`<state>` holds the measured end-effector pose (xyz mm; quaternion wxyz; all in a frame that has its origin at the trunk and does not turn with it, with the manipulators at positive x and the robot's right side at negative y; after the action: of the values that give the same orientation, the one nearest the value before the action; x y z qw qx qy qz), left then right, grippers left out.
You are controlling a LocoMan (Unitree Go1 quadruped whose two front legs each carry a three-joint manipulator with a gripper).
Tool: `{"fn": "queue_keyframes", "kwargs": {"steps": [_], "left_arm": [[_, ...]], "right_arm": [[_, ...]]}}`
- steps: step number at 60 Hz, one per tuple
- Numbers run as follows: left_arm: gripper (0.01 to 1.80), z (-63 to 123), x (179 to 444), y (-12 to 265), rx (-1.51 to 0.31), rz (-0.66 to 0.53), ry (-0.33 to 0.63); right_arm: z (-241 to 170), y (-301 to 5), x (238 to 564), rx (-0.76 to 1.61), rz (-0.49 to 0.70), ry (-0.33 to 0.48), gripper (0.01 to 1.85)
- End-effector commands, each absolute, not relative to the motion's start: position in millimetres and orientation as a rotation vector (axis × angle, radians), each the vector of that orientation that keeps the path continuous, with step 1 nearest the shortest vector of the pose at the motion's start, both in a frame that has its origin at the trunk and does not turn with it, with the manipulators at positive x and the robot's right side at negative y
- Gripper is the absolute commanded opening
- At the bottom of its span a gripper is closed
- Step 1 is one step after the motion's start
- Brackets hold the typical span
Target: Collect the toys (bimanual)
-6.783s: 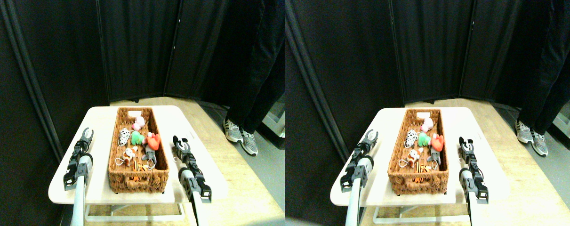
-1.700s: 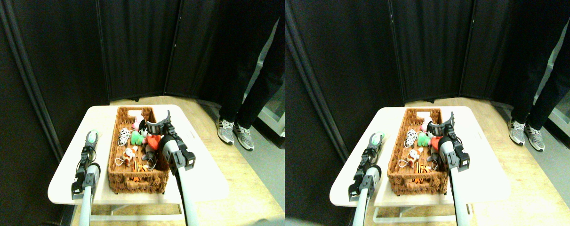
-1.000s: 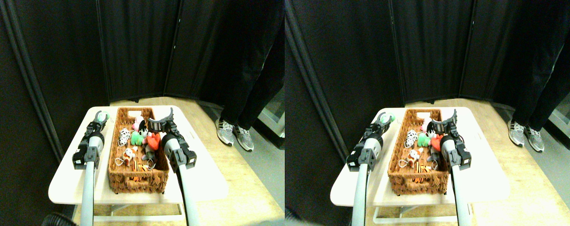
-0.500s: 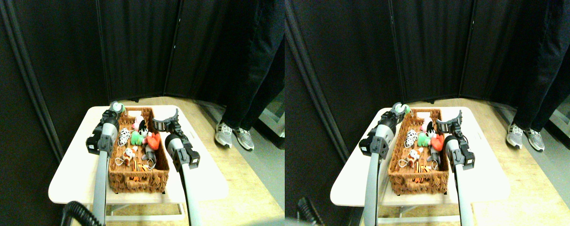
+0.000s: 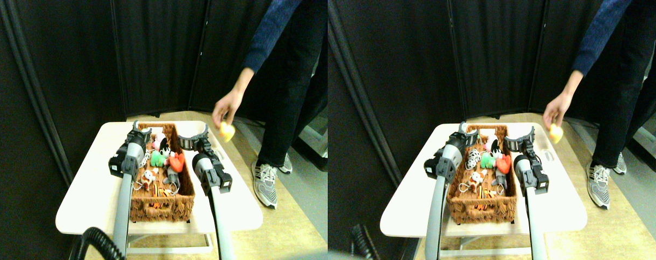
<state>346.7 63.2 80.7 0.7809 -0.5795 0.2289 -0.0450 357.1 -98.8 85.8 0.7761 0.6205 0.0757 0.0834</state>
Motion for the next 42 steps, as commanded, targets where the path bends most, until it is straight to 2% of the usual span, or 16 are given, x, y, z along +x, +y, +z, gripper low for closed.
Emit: {"fn": "queue_keyframes", "kwargs": {"steps": [1,8,11,16,23,26,34,42], "left_arm": [[1.17,95.6,348.6,66.4,-1.253,-0.147,0.463],[1.31,95.4,346.9,71.6,-1.215,-0.134,0.453],[1.32,95.2,346.6,72.8,-1.216,-0.126,0.451],[1.21,95.1,346.2,76.0,-1.222,-0.120,0.435],[0.99,94.3,346.7,84.6,-1.177,-0.093,0.342],[0.80,92.9,348.7,94.9,-1.148,-0.100,0.328],[0.62,85.9,352.0,118.4,-1.114,-0.079,0.317],[0.34,69.6,354.5,151.3,-1.051,-0.069,0.282]], "right_arm": [[90.0,-101.4,361.6,1.303,0.212,0.134,0.96],[89.9,-101.4,361.9,1.330,0.207,0.141,0.92],[89.8,-101.5,362.0,1.341,0.204,0.141,0.91],[89.5,-102.3,362.4,1.341,0.200,0.131,0.89],[88.6,-106.1,361.8,1.352,0.171,0.110,0.98],[87.0,-110.1,361.1,1.354,0.154,0.093,0.98],[82.3,-119.7,359.6,1.334,0.144,0.087,0.92],[75.4,-132.0,357.8,1.323,0.110,0.076,0.92]]}}
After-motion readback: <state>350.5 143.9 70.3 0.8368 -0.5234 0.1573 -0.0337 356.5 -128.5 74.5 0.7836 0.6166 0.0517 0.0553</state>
